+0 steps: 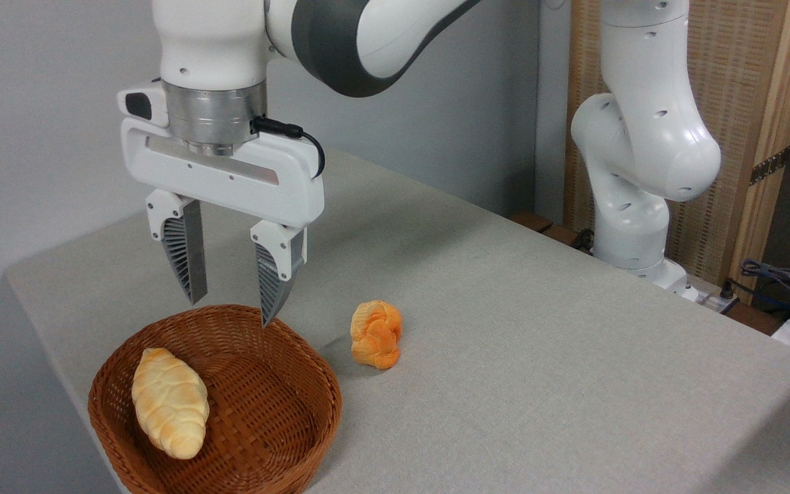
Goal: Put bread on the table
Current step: 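Move the open gripper over the bread roll in the wicker basket, then lower the gripper around the bread roll and close on it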
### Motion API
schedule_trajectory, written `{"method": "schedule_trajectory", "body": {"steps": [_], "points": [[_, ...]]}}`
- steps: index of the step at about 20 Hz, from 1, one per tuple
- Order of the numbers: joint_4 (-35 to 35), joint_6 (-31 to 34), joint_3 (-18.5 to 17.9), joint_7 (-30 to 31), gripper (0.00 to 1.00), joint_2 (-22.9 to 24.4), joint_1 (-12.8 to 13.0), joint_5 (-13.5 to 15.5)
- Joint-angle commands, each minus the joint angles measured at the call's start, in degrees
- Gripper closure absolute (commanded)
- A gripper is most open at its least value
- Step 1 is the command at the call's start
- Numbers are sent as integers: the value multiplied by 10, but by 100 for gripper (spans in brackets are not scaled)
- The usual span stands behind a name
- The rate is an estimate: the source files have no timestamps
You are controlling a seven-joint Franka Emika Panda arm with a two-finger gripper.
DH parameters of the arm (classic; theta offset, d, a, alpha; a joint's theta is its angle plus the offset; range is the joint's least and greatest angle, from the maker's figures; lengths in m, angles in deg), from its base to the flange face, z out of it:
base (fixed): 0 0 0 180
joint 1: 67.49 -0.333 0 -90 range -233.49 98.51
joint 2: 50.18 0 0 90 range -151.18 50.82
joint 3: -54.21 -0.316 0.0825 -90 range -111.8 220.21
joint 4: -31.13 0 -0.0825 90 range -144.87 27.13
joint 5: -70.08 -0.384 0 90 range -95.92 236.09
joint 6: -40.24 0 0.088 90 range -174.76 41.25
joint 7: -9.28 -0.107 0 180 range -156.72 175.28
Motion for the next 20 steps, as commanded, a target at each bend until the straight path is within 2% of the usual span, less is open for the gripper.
{"method": "schedule_trajectory", "body": {"steps": [1,5,7,13,17,20], "points": [[9,-30,13,159,0,-25,1,-8],[8,-104,20,292,0,-46,1,-8],[8,-134,23,341,0,-55,1,-8],[8,-141,35,391,0,-90,1,-5],[8,-149,49,395,0,-108,1,-5],[8,-181,59,409,0,-127,1,-8]]}}
